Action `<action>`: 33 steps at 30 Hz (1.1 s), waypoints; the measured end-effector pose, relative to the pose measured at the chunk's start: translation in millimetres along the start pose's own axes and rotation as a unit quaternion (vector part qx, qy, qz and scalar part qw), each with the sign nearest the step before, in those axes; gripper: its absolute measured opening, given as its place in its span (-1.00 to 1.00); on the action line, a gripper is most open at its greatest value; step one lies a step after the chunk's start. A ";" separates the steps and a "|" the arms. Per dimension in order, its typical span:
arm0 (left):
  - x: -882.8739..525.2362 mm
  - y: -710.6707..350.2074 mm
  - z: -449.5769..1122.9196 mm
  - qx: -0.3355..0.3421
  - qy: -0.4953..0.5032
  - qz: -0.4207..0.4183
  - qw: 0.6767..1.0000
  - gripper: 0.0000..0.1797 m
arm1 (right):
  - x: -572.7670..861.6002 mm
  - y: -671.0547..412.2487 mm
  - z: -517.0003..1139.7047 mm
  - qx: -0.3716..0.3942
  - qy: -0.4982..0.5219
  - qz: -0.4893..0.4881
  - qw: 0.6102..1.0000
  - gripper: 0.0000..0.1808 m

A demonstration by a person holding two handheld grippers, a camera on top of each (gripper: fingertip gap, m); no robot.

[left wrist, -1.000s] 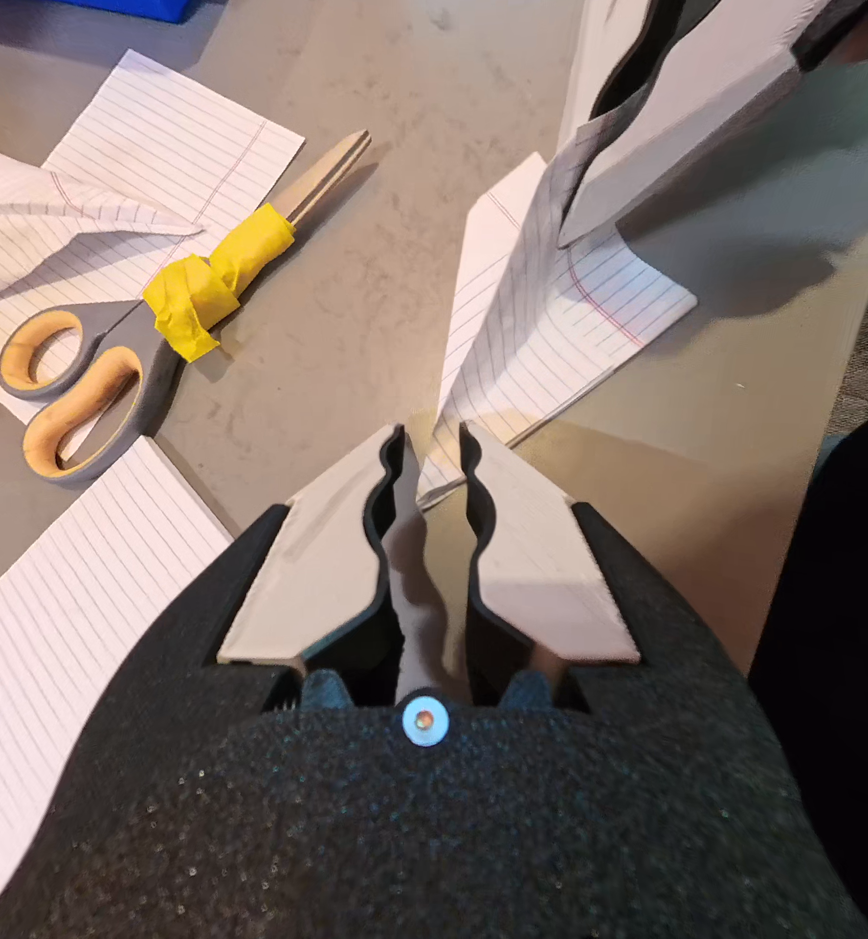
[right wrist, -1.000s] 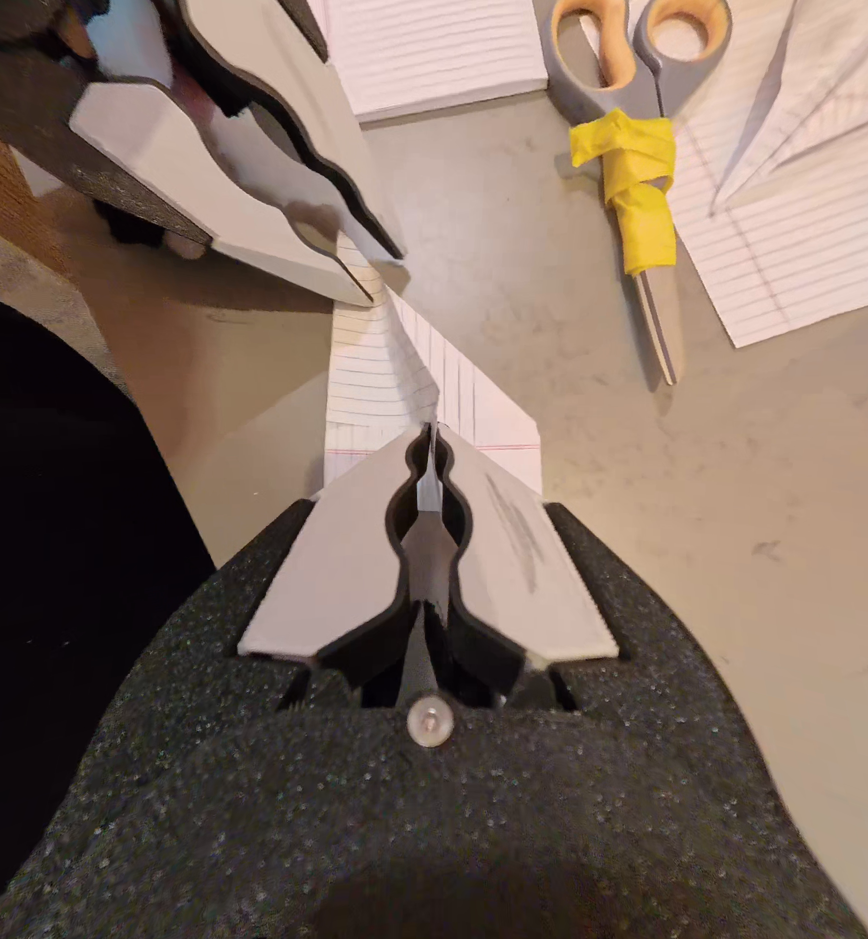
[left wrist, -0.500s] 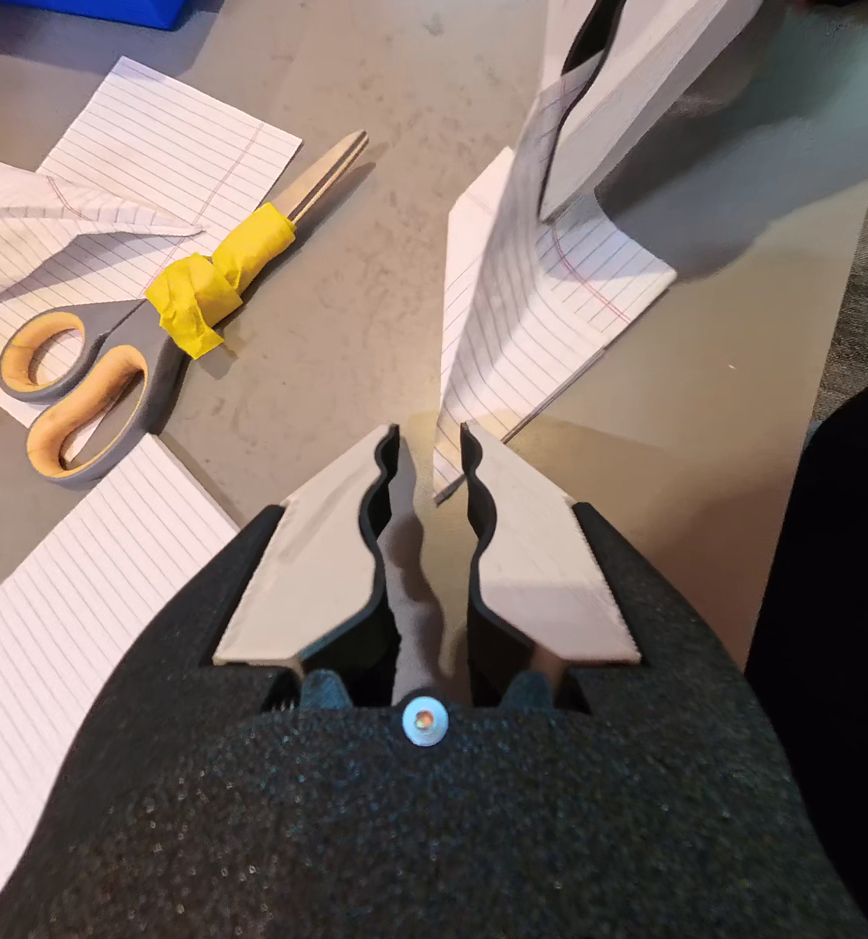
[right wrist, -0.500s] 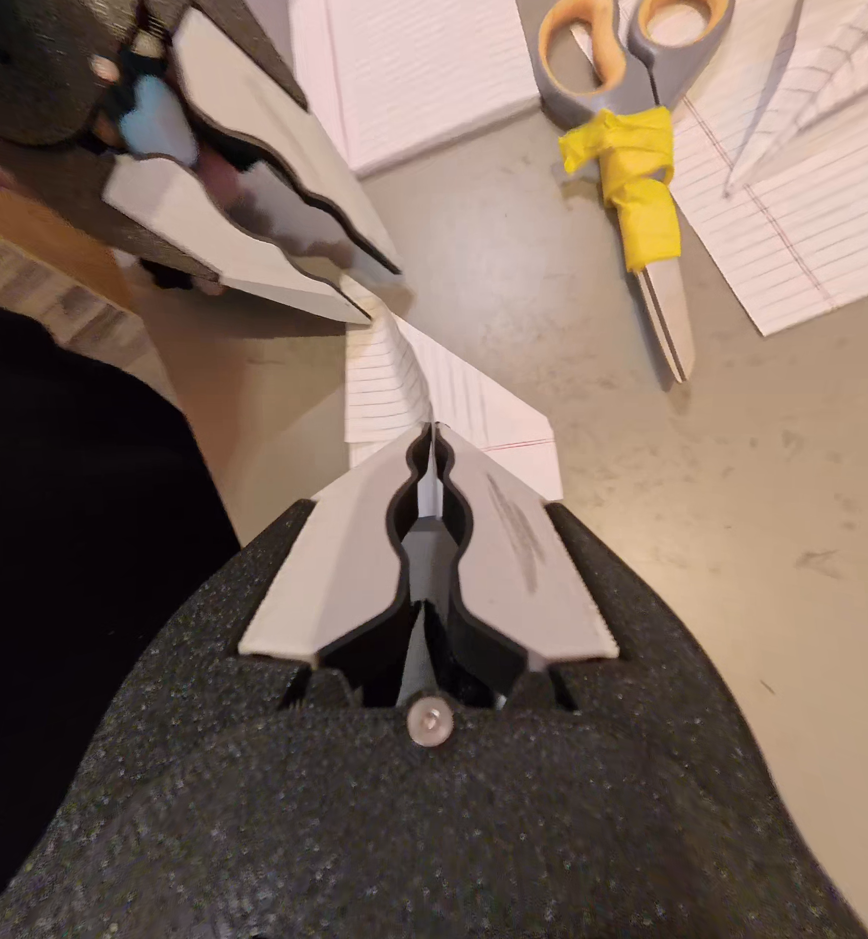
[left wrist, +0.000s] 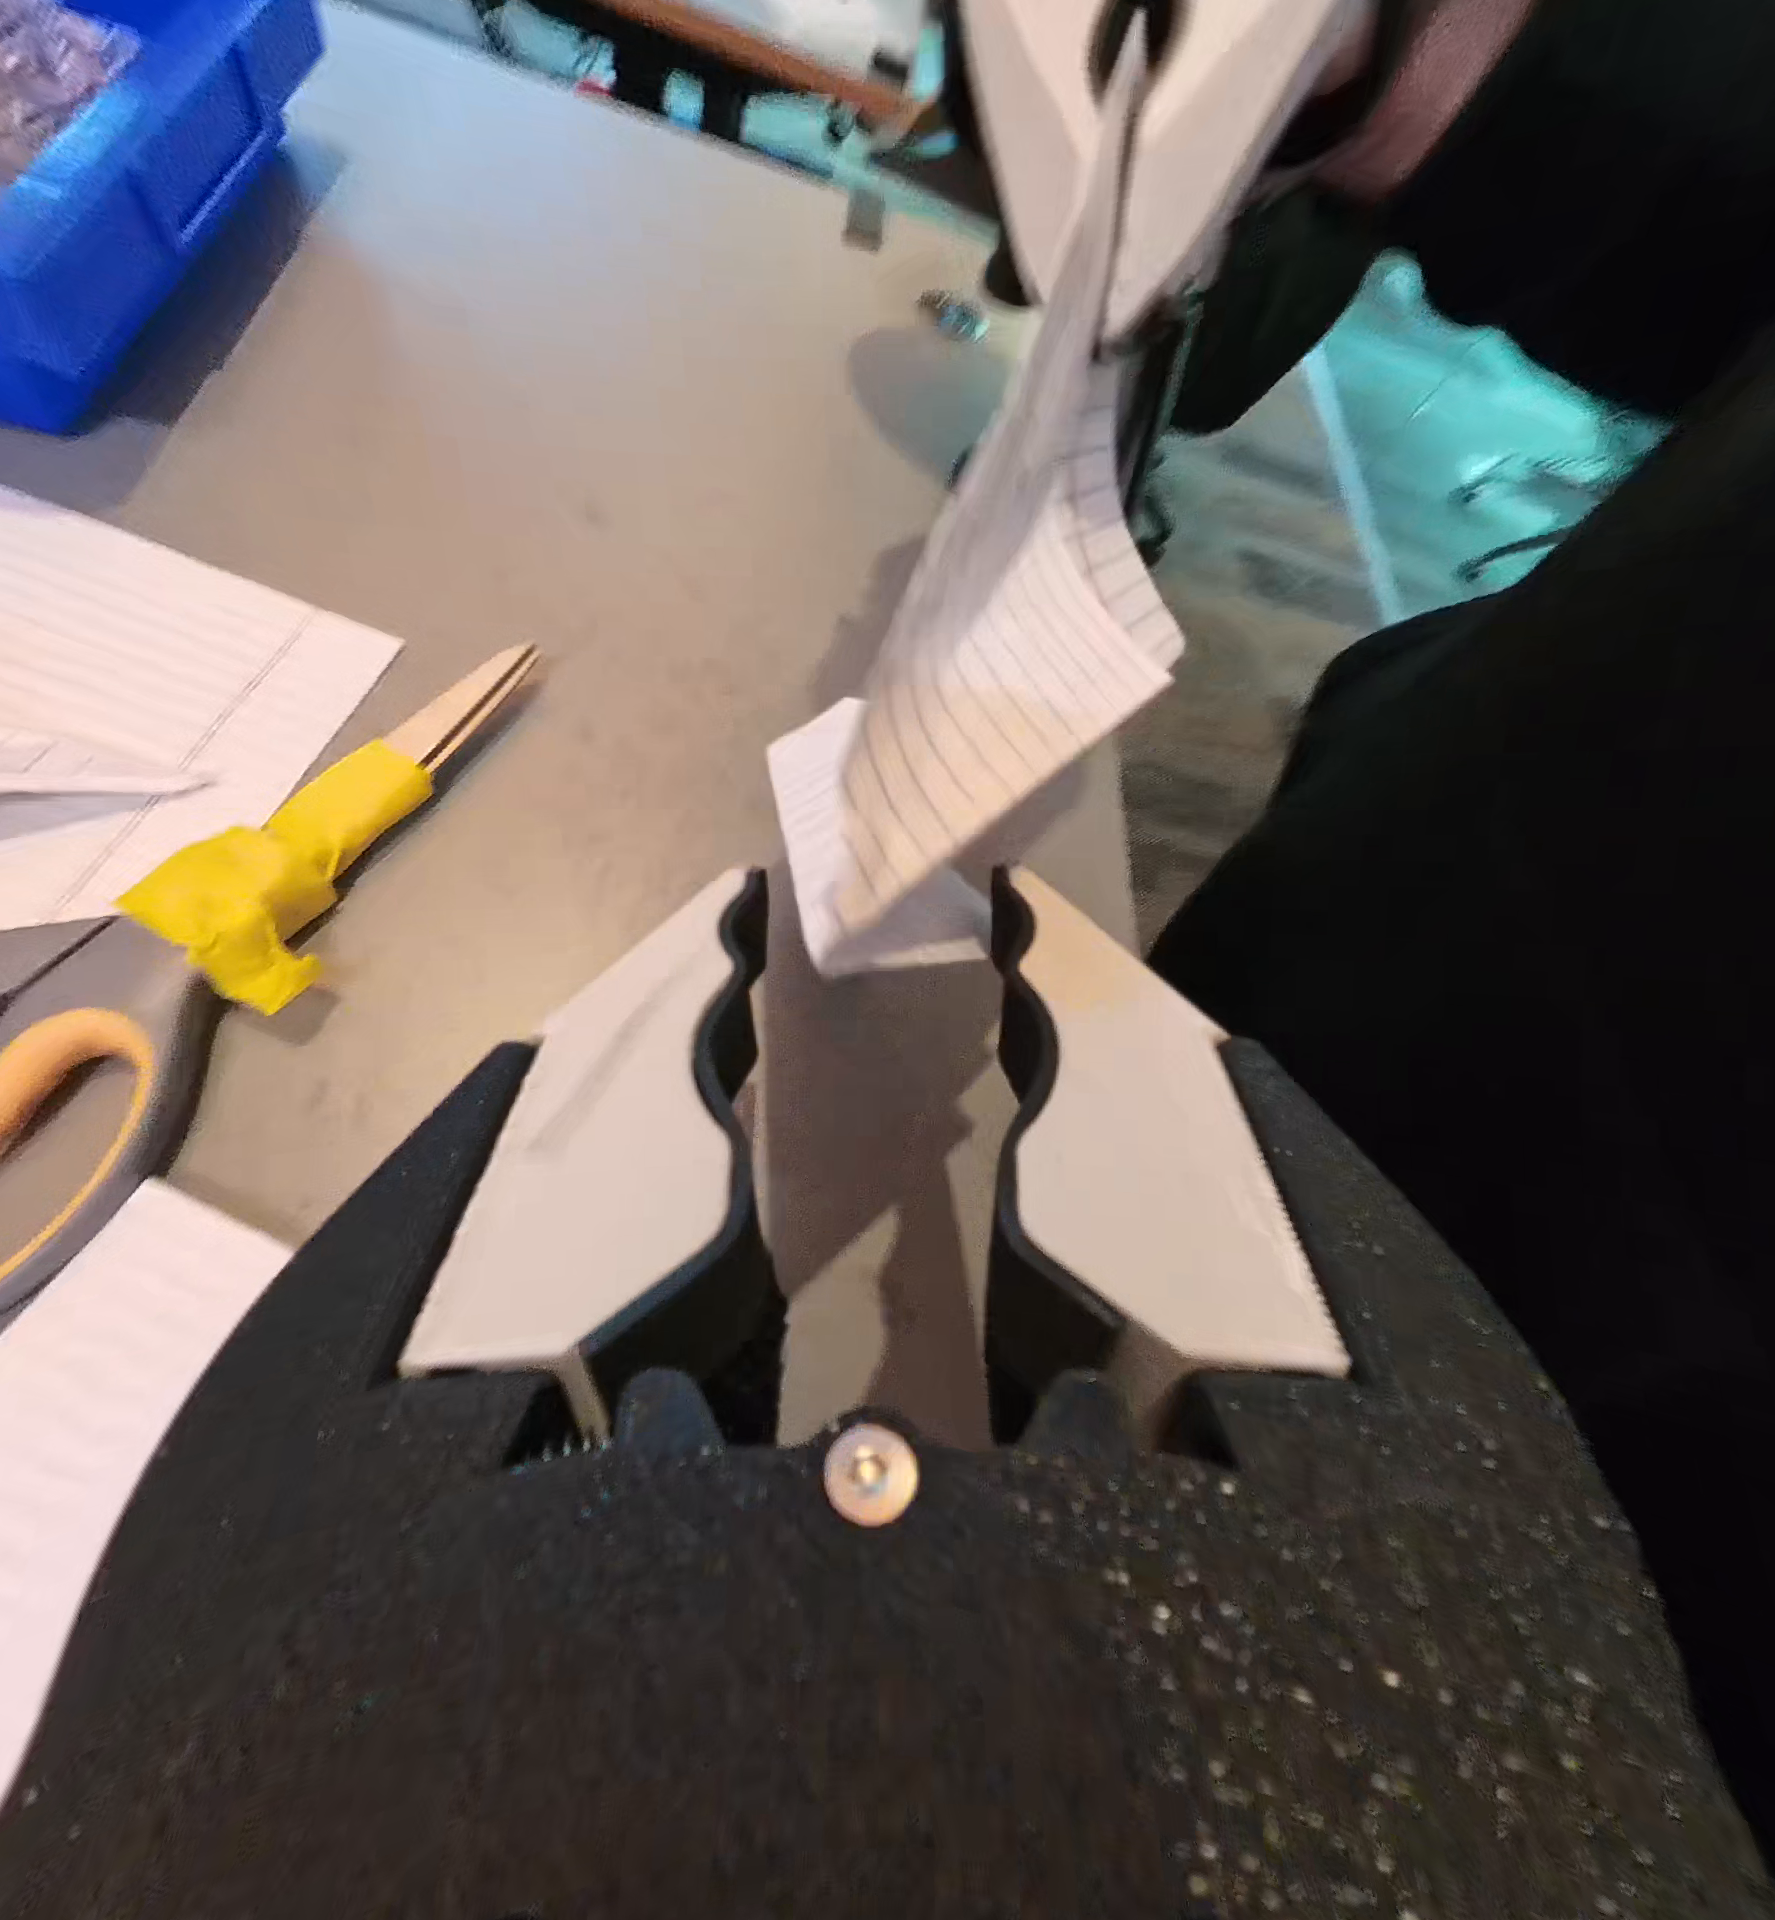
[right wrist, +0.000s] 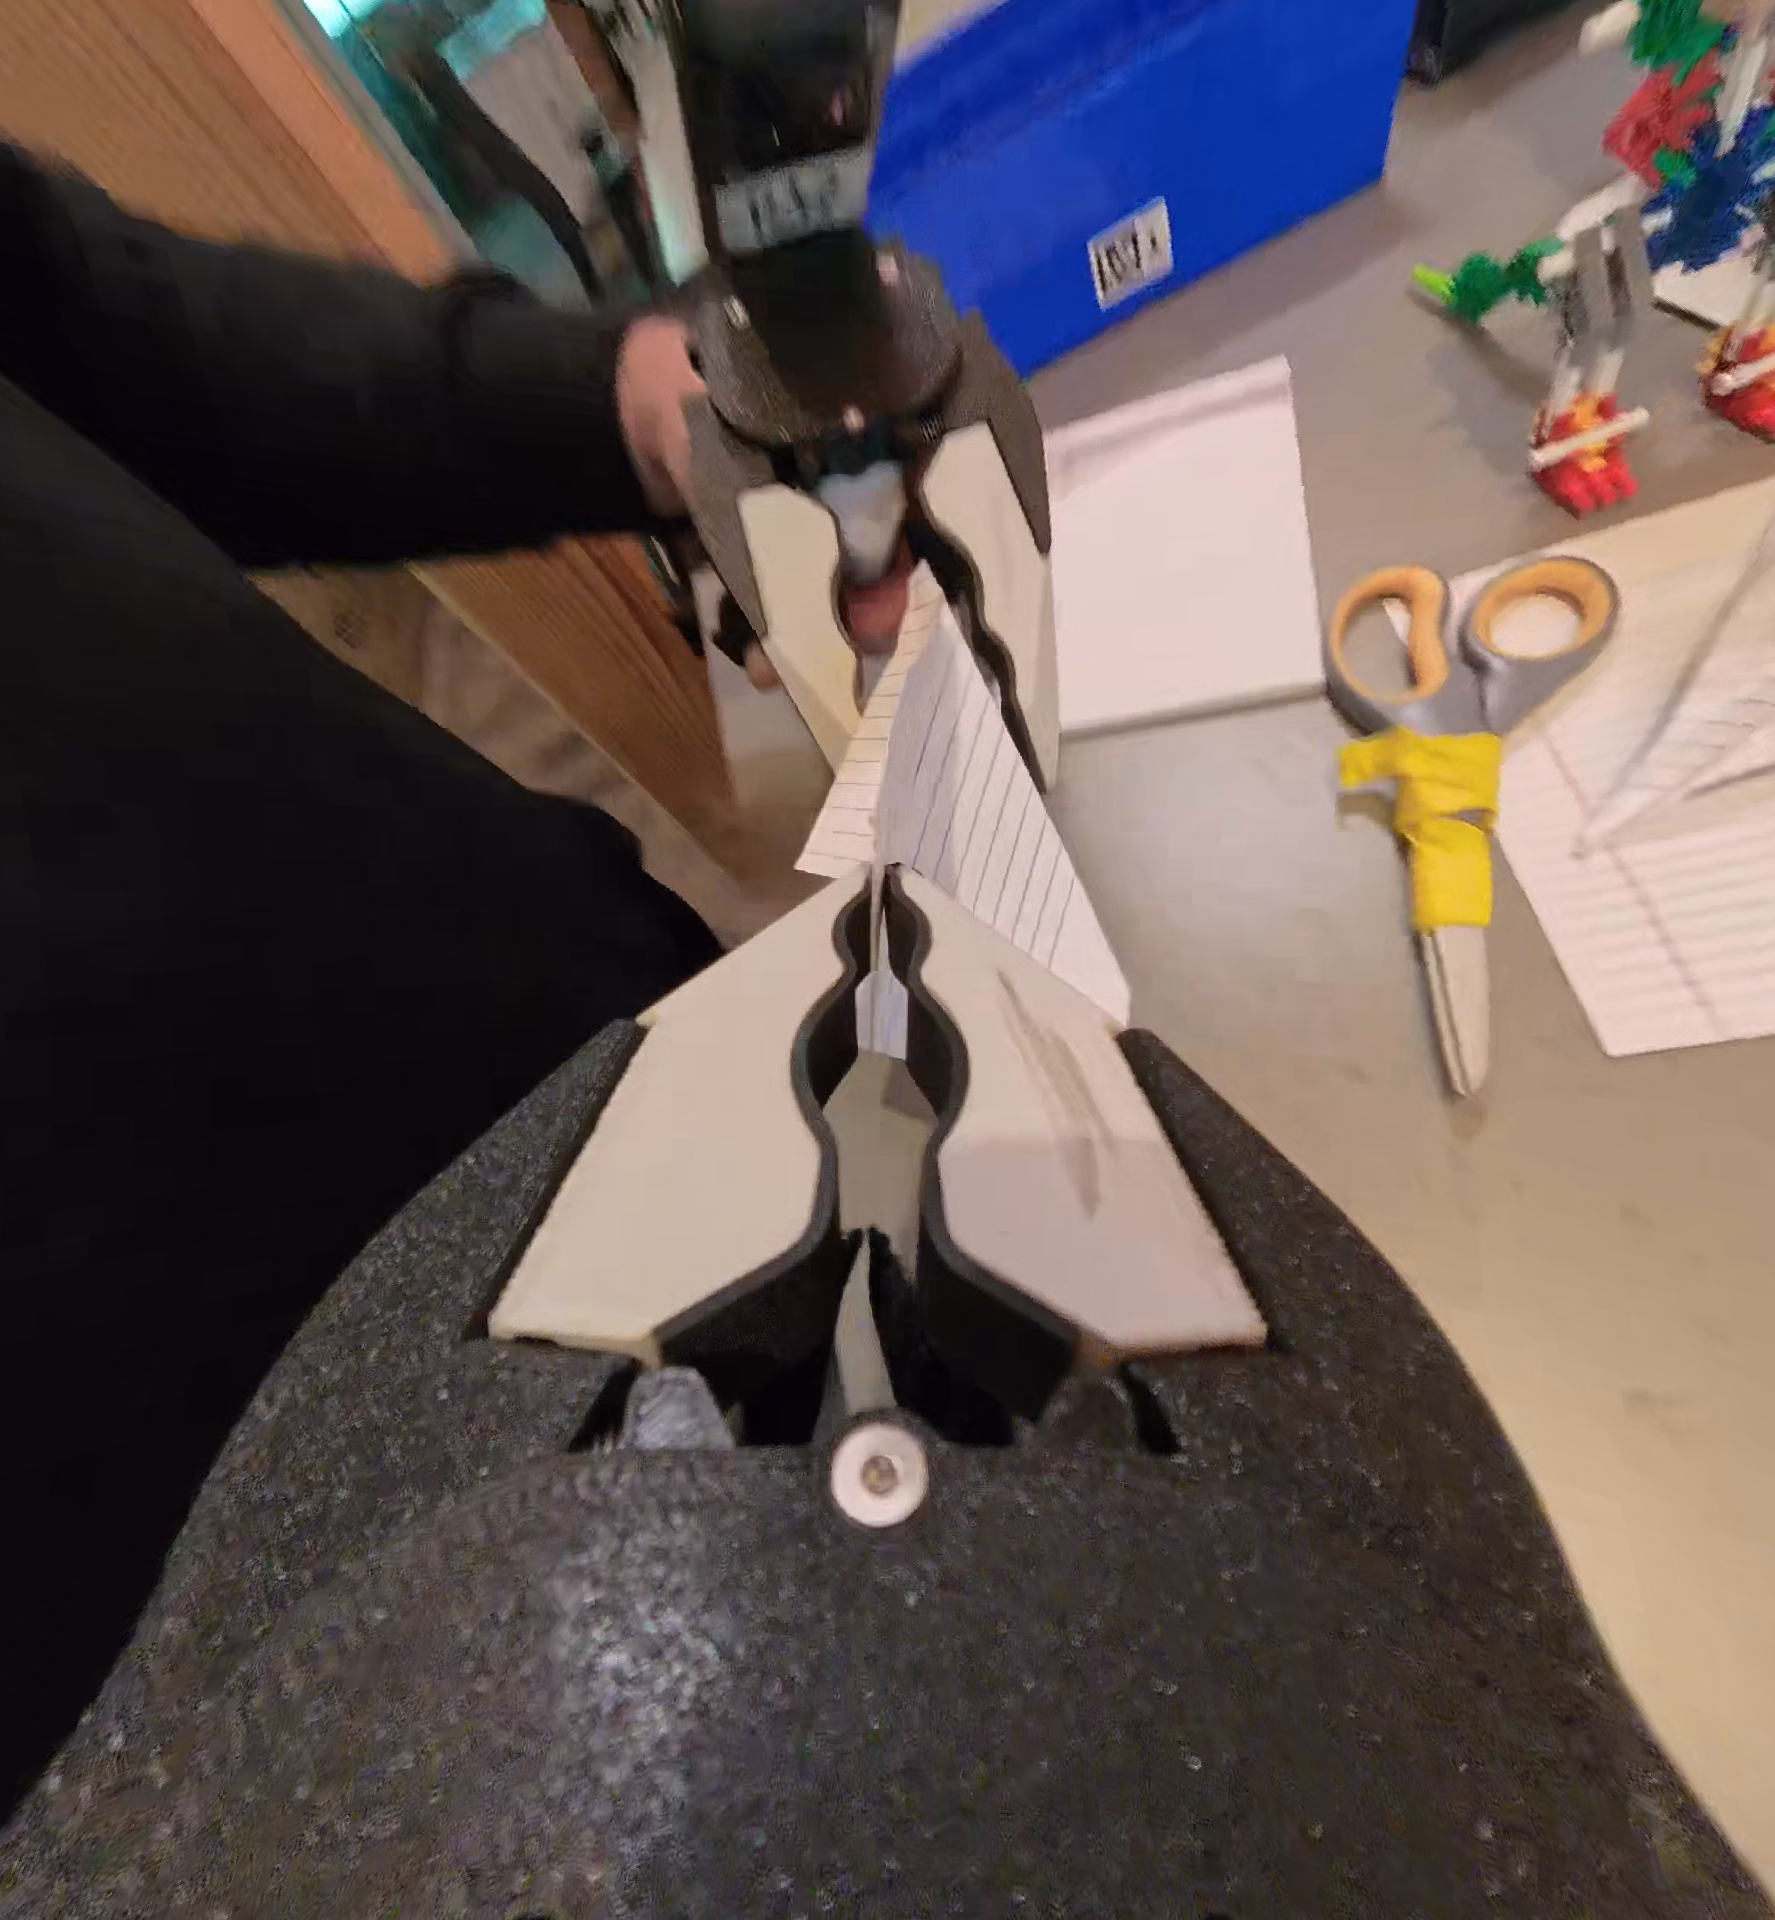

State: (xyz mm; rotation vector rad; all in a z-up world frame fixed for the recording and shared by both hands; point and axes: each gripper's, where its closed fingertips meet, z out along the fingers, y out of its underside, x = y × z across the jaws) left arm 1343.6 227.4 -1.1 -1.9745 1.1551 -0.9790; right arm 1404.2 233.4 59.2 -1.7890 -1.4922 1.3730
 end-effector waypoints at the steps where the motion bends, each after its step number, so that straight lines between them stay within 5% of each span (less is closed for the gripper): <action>1: 4.5 -3.4 -2.0 0.010 0.020 -0.009 1.000 -0.57 | 0.3 -5.5 -4.8 0.016 -0.008 0.019 1.000 -1.00; 3: 13.3 -18.4 -9.2 0.051 0.058 -0.036 0.996 -0.92 | 3.6 -11.5 -12.0 0.045 -0.026 0.071 0.996 -1.00; 6: 24.7 -31.0 -17.8 0.080 0.115 -0.087 0.986 -0.96 | 18.2 -5.1 -14.4 0.072 -0.025 0.156 0.985 -1.00; 8: 25.9 -34.8 -22.4 0.097 0.137 -0.129 0.977 -0.88 | 33.6 5.2 -12.4 0.093 0.002 0.198 0.976 -1.00; 10: 30.3 -39.1 -29.2 0.117 0.173 -0.172 0.963 -0.56 | 33.8 15.5 -6.9 0.103 -0.006 0.225 0.969 -1.00; 18: -9.8 -26.3 -41.1 0.142 0.085 -0.165 0.972 -0.44 | -2.9 -2.3 -9.0 0.173 -0.076 0.222 0.957 -1.00; 24: 2.5 -68.4 -59.9 0.218 0.225 -0.152 0.937 -0.41 | -54.9 -52.5 -39.0 0.222 -0.173 0.170 0.944 -1.00; 30: 55.3 -106.2 -78.7 0.294 0.388 -0.123 0.865 -0.72 | -25.0 -36.5 -39.7 0.246 -0.149 0.248 0.925 -1.00; 33: 57.3 -95.6 -56.1 0.263 0.355 -0.128 0.888 -0.93 | -7.6 -12.9 -29.9 0.244 -0.123 0.293 0.916 -1.00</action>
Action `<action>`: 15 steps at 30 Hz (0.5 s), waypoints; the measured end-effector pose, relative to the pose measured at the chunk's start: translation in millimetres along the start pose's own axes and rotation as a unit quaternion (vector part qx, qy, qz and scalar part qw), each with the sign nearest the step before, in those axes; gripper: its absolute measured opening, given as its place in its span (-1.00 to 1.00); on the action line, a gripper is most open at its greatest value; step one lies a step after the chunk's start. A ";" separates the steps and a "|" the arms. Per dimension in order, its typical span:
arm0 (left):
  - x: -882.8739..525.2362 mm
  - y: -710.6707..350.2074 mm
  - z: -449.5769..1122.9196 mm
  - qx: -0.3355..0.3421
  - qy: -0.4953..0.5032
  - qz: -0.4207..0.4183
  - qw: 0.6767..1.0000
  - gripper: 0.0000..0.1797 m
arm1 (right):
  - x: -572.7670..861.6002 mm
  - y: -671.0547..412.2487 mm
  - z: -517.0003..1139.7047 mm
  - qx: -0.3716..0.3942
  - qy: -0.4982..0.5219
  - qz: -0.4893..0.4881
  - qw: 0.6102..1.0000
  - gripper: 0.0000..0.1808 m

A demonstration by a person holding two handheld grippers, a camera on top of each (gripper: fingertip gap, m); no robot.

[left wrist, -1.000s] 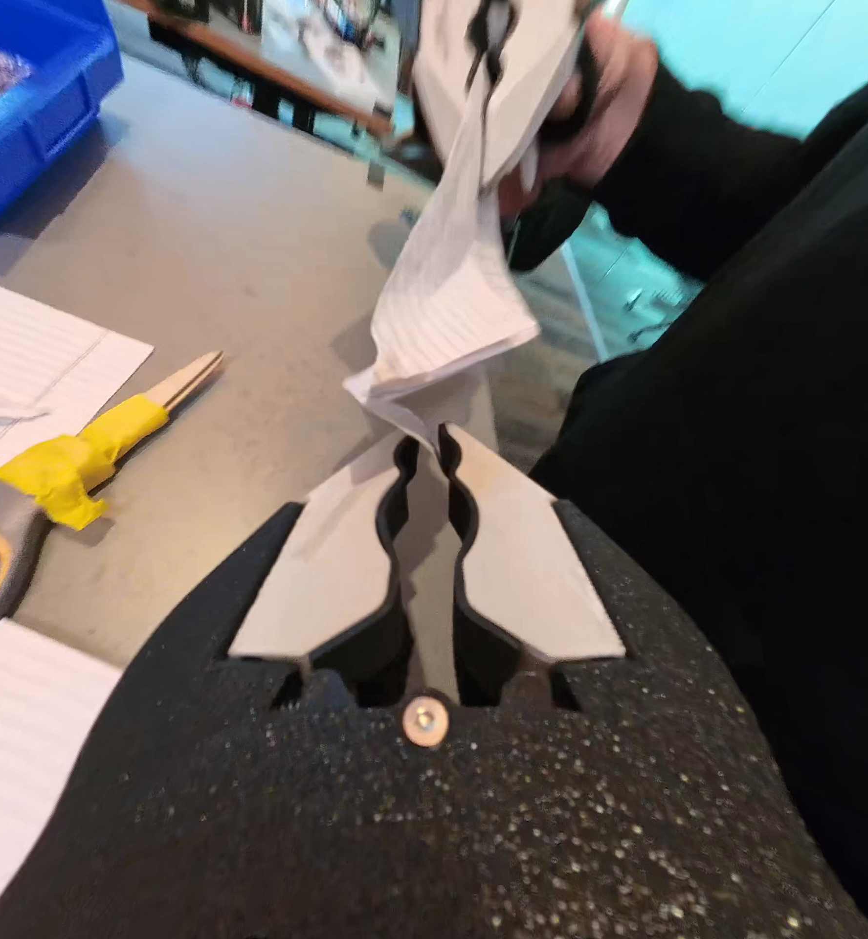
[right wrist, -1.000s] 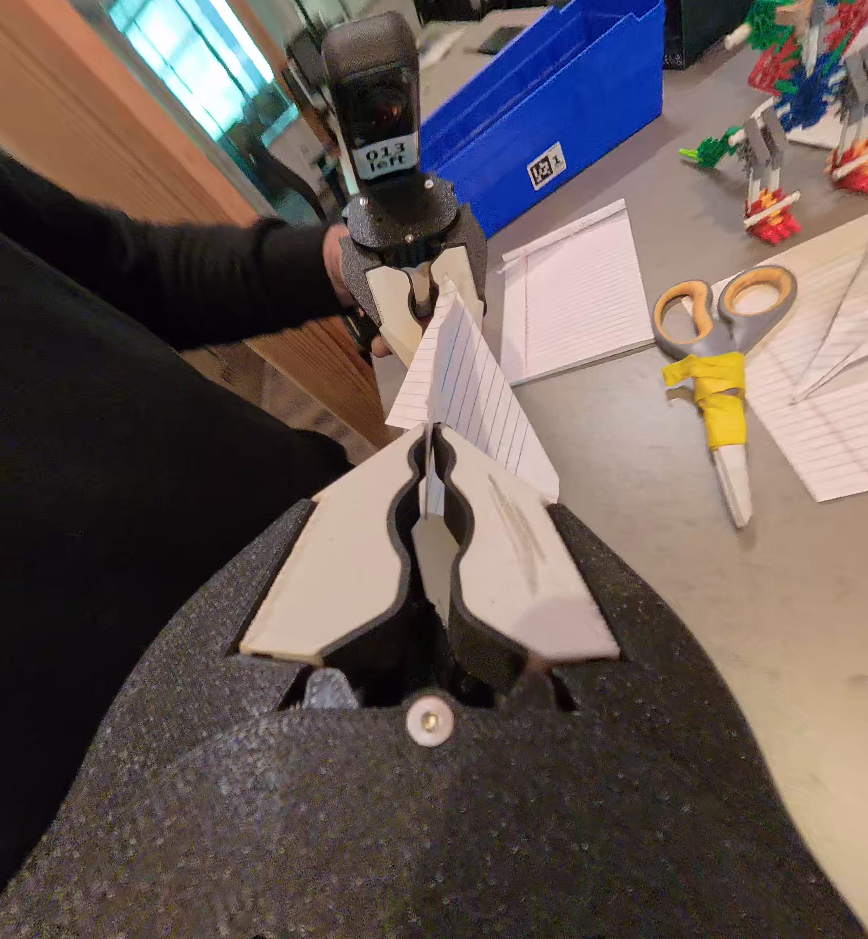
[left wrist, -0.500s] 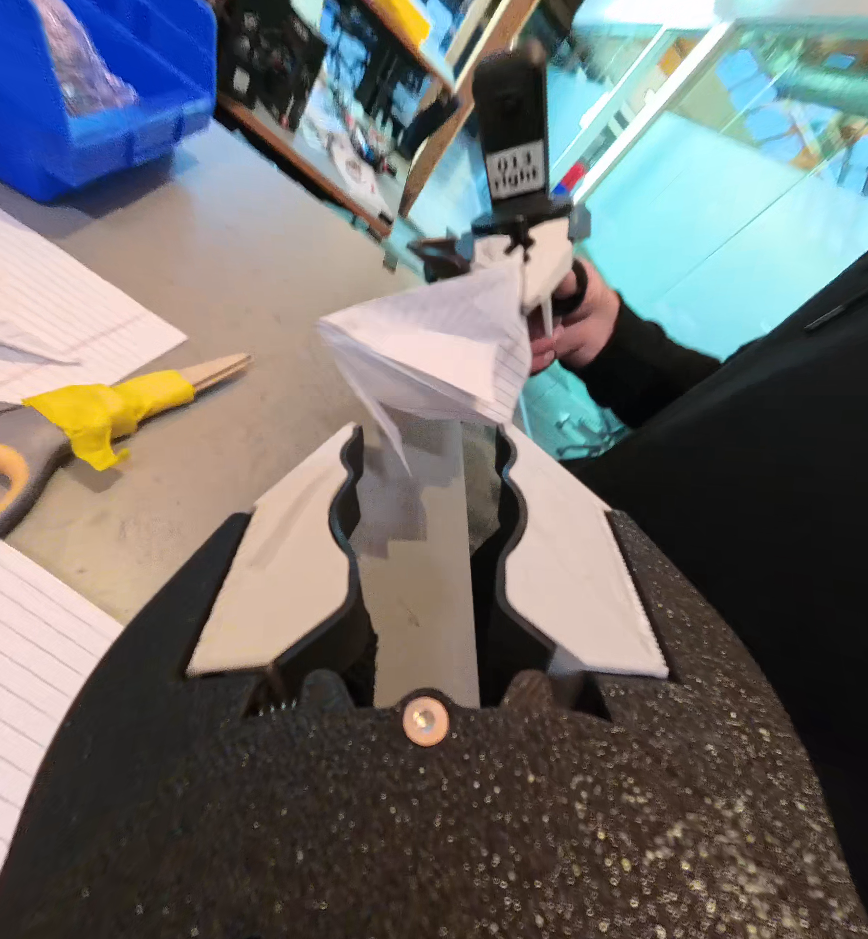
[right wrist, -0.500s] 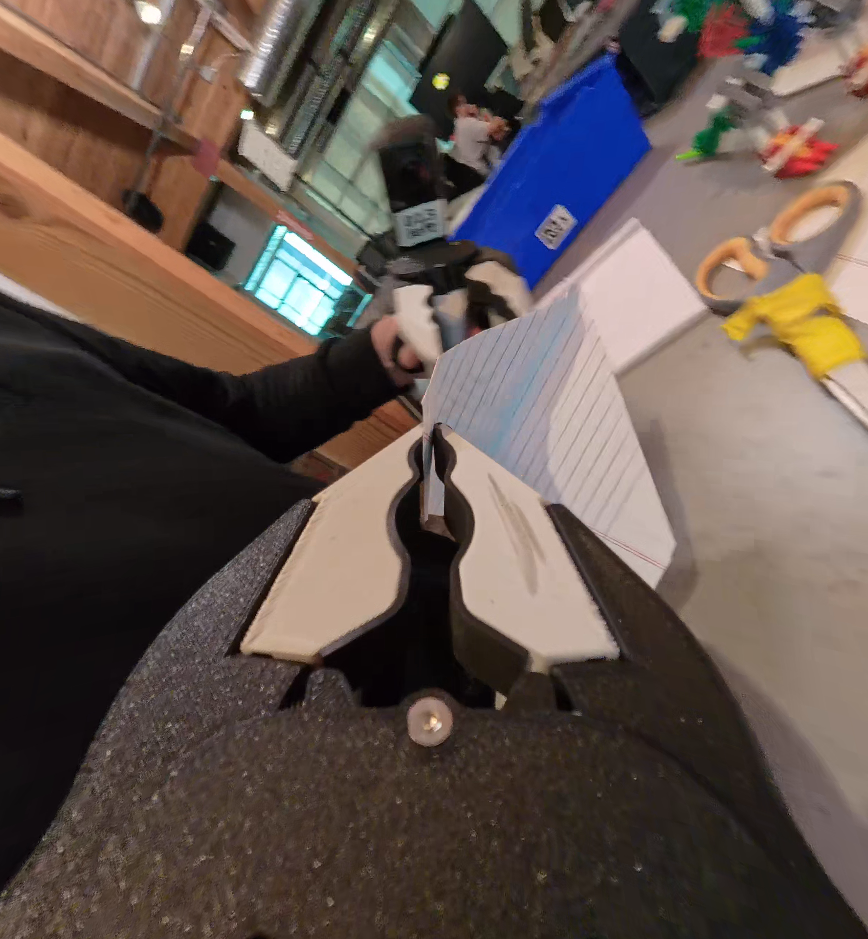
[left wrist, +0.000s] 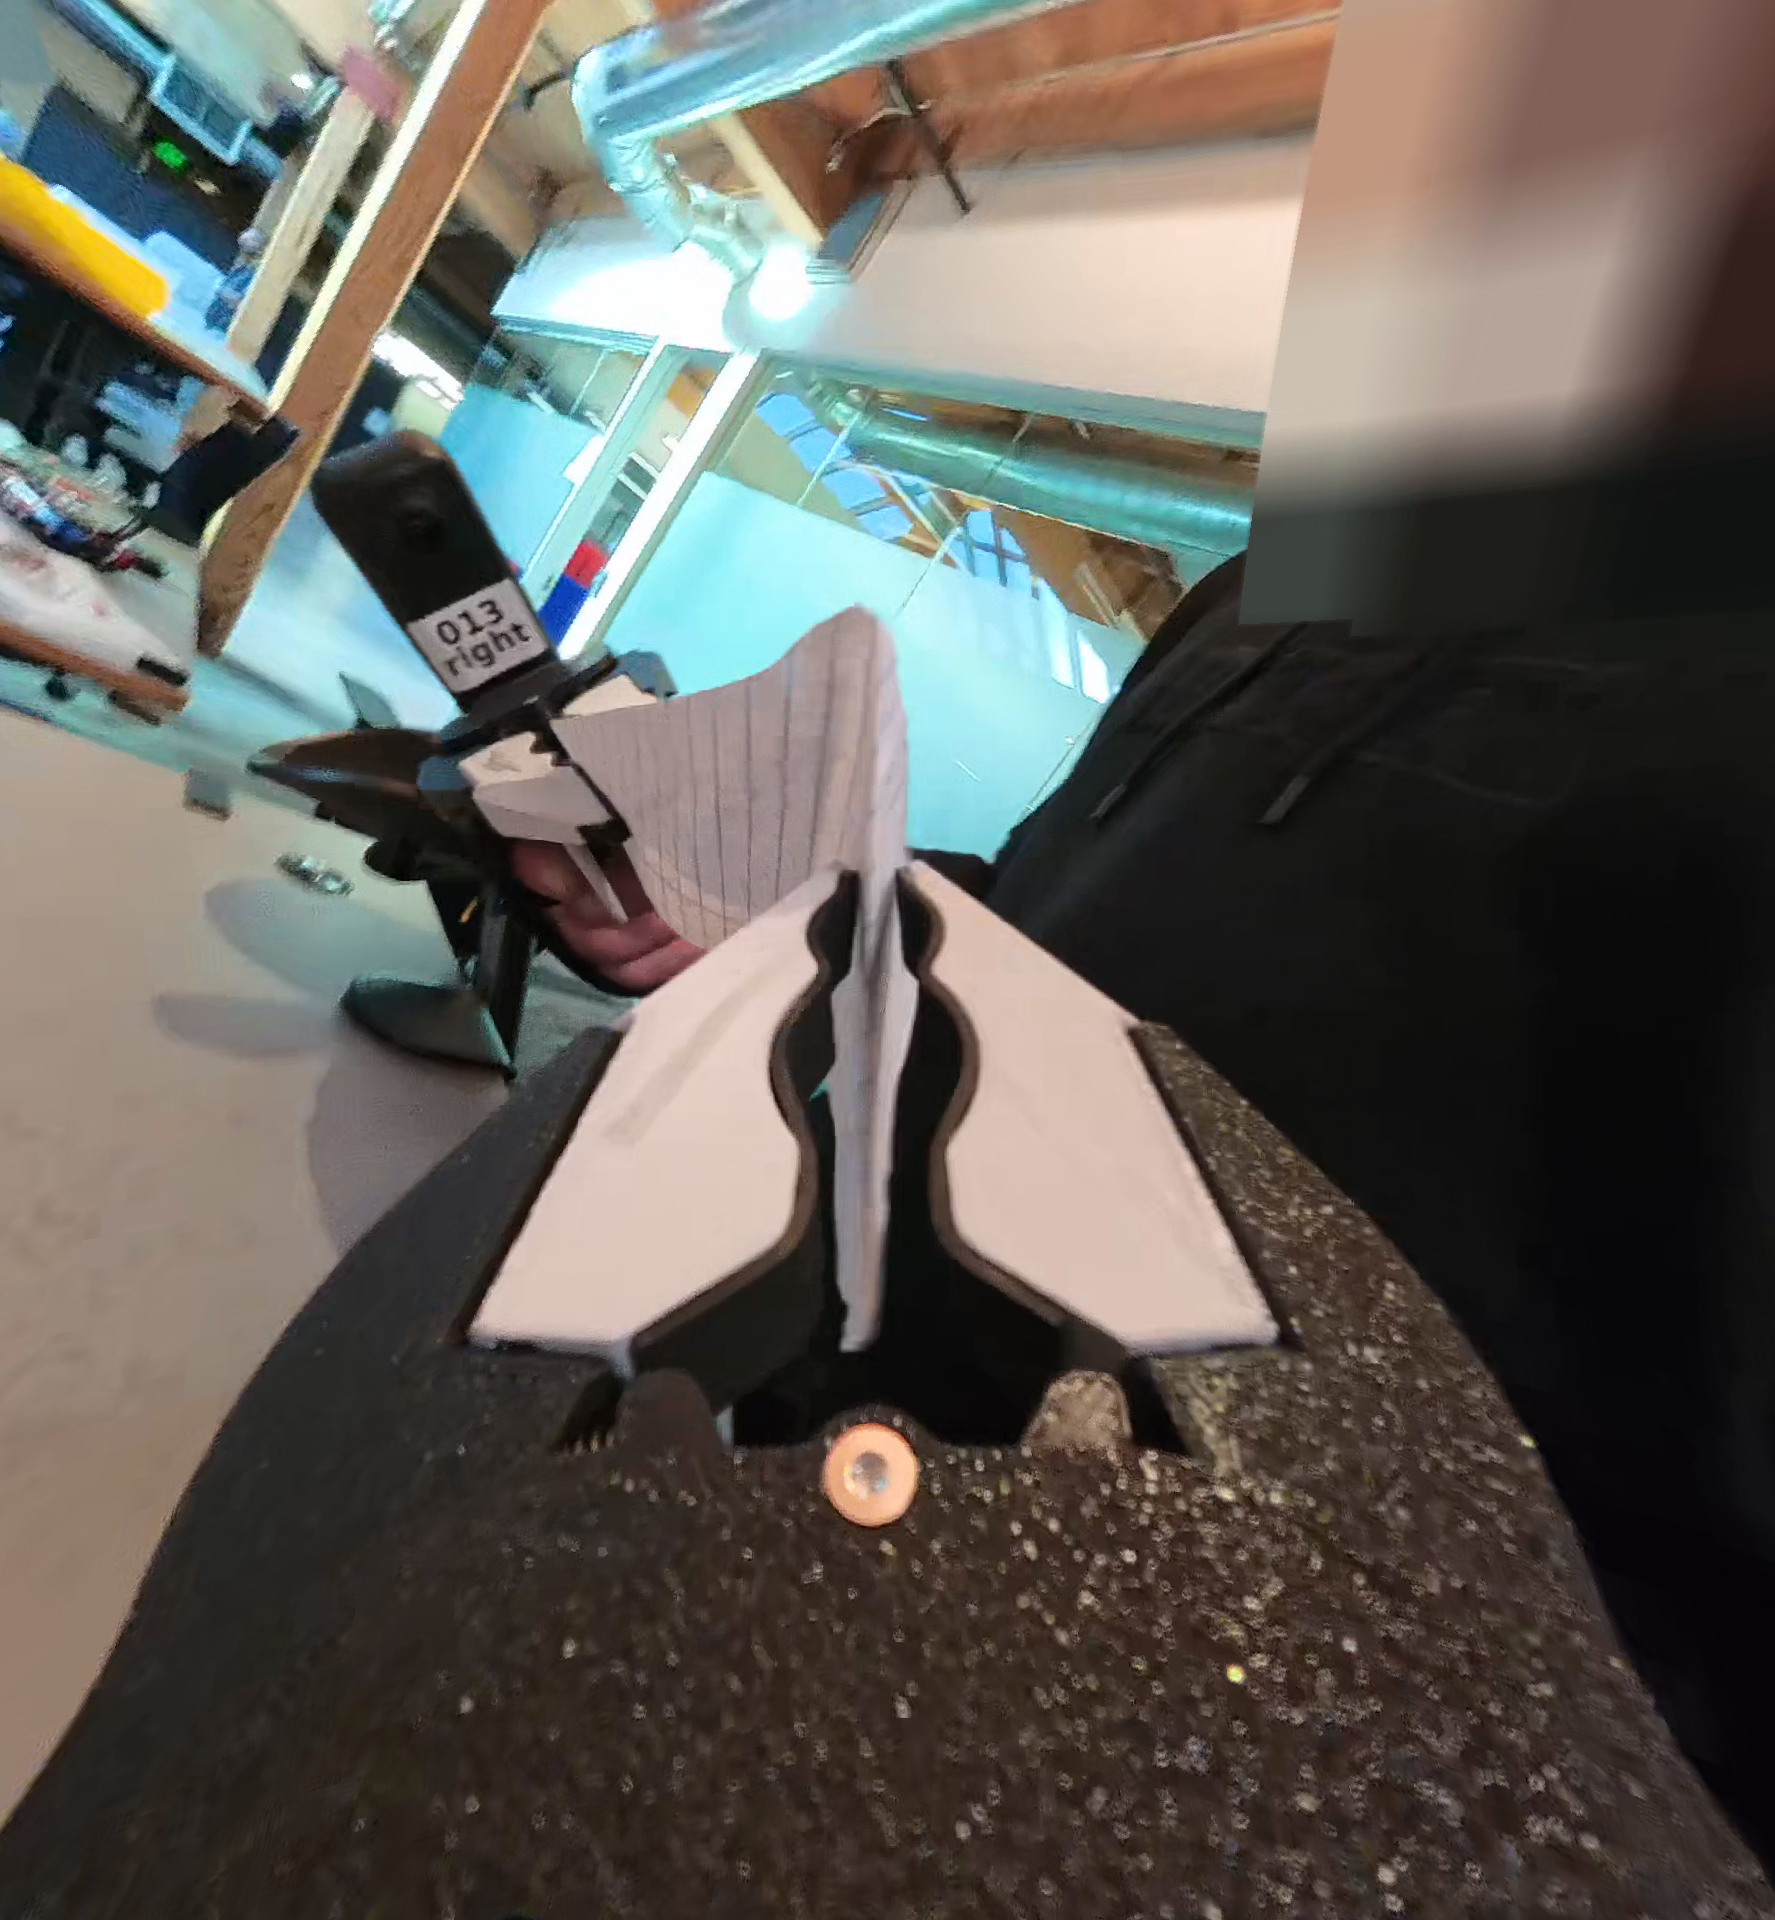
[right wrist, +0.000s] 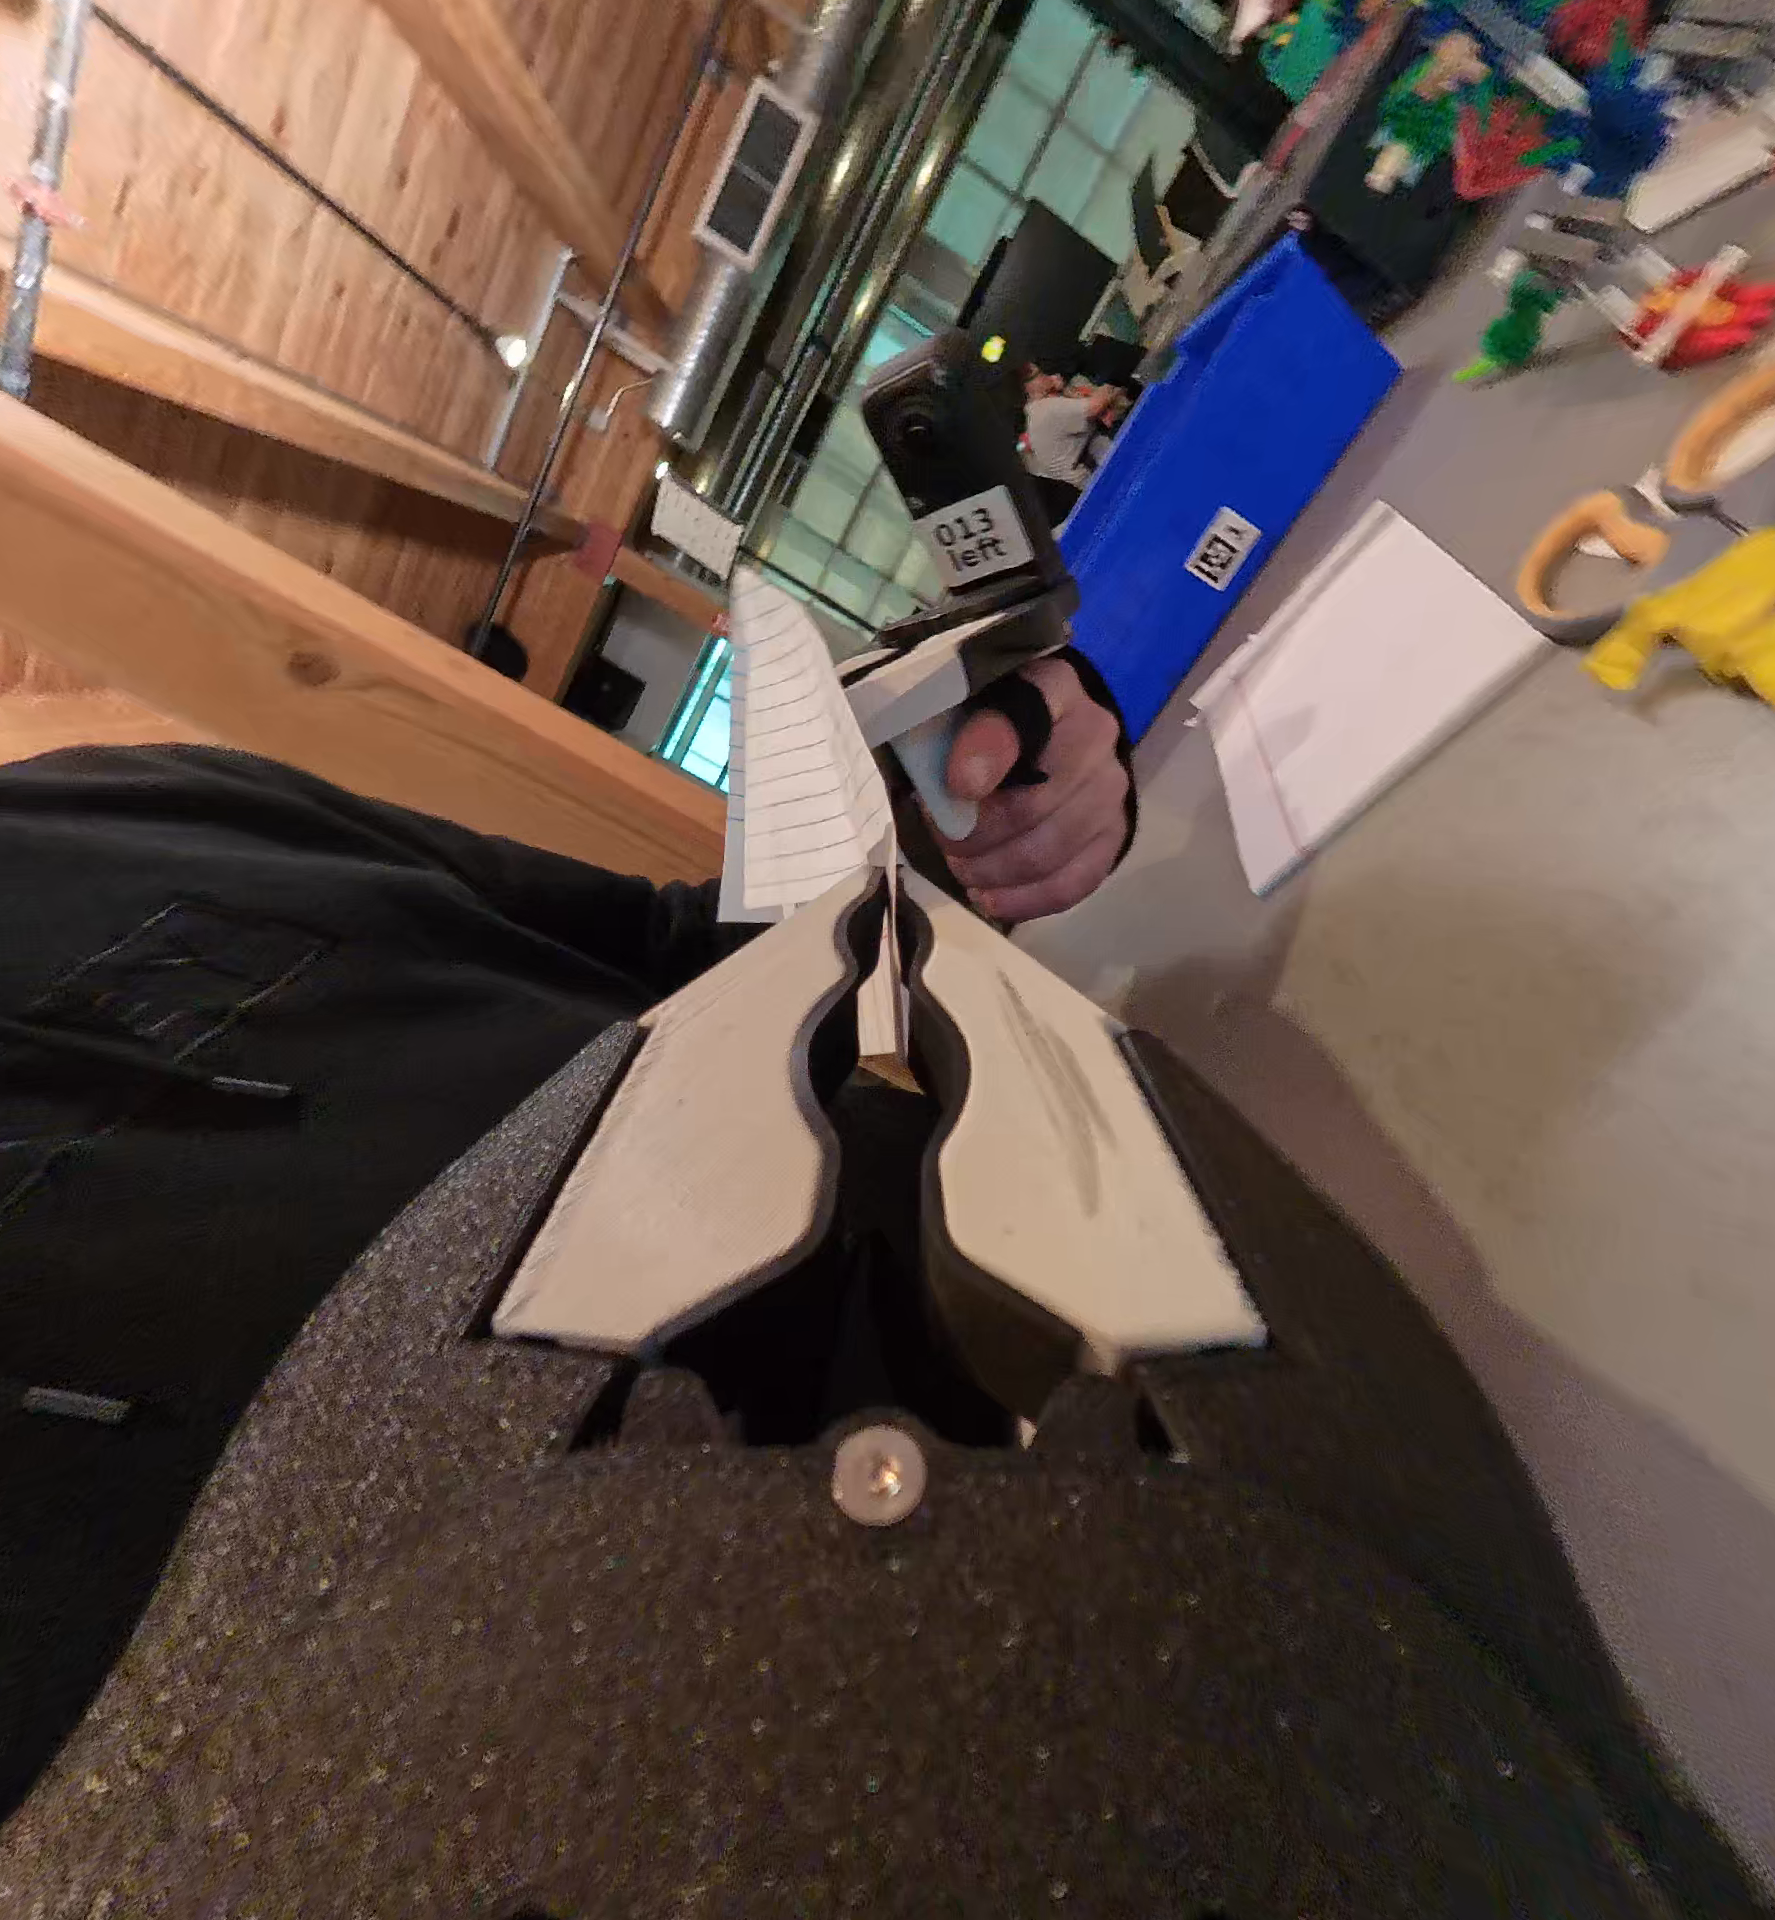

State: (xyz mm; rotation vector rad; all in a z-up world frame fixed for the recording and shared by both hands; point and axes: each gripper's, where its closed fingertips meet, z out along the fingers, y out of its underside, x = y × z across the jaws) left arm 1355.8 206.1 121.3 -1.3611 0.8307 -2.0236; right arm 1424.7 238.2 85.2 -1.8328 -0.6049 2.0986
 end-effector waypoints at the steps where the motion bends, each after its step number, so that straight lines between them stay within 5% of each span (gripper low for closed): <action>1: -11.4 5.1 -0.6 -0.002 -0.025 -0.020 0.999 -0.96 | 8.0 3.3 -1.3 0.004 0.012 0.008 1.000 -1.00; 6: -63.2 28.1 -27.8 0.001 -0.151 -0.104 0.983 -1.00 | 50.5 20.9 -11.3 0.009 0.118 -0.007 0.993 -1.00; 15: -133.1 111.8 -56.5 -0.164 -0.355 -0.214 0.895 -1.00 | 108.8 70.6 -20.2 -0.062 0.279 -0.051 0.957 -0.92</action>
